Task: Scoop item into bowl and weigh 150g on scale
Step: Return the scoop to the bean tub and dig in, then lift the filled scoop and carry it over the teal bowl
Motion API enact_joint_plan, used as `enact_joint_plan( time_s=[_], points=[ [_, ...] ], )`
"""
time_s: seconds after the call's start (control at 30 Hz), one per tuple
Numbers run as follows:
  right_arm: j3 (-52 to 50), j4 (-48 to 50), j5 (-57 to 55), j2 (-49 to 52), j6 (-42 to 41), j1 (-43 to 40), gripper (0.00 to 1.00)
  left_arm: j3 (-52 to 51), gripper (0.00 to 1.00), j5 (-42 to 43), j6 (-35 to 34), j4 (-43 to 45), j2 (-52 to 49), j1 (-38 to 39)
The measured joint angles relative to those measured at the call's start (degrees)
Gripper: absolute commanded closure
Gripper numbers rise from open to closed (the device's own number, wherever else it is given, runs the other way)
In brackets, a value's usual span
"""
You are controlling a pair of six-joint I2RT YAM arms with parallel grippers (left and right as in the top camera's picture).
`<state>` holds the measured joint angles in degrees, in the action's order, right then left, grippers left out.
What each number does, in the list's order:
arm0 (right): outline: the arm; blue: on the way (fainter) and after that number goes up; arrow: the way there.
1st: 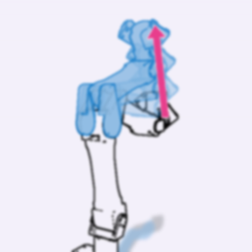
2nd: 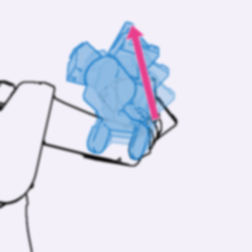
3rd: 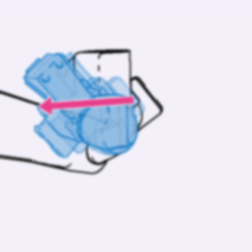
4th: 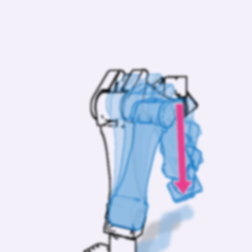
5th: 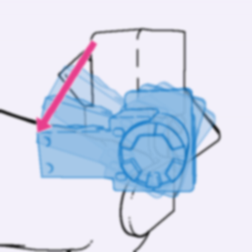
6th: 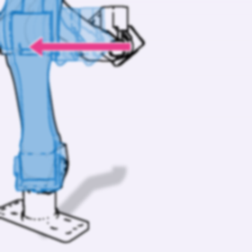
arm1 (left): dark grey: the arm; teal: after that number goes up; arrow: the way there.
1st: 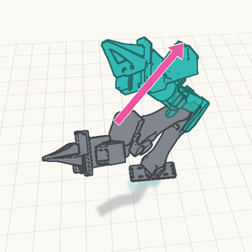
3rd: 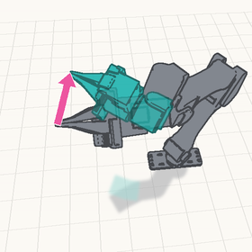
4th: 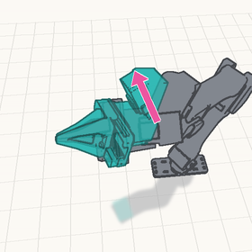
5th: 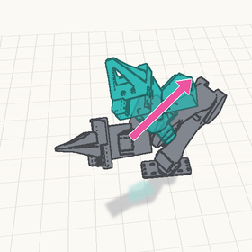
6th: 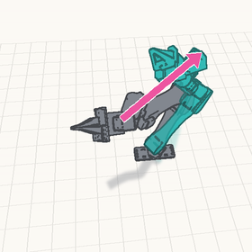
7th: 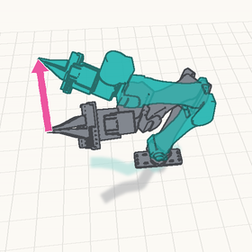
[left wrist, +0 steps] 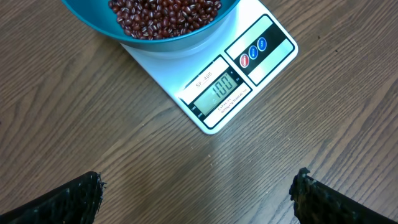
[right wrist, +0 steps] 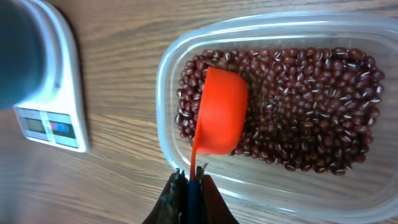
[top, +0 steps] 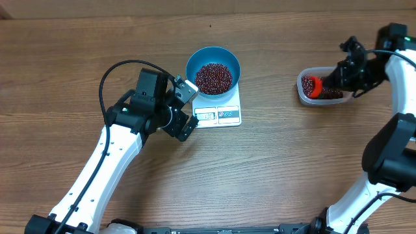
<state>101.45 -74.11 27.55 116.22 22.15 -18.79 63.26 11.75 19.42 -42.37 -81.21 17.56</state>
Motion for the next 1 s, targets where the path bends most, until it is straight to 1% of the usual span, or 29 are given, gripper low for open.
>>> enact_joint_plan(
  time_s=[0.27,0.5,0.63,0.73,1.0],
  points=[
    [-0.13,-1.77,11.52,4.61,0.0,-8.68,0.96,0.0,0.01,0.0,-0.02,0.0,0.0,0.0],
    [-0.22,-3.8,19.76,4.61,0.17,-15.17,0.96,0.0,0.0,0.02,-0.02,0.0,0.0,0.0],
    [-0.22,-6.27,23.96,4.61,2.16,-18.51,0.96,0.0,0.01,0.0,-0.02,0.0,0.0,0.0],
    [-0.22,-7.8,26.01,4.61,3.56,-19.3,0.96,0.0,0.0,0.0,-0.02,0.0,0.0,0.0],
    [-0.22,-14.05,33.59,4.61,10.67,-19.39,0.96,0.0,0.01,0.0,-0.02,0.0,0.0,0.0]
  ],
)
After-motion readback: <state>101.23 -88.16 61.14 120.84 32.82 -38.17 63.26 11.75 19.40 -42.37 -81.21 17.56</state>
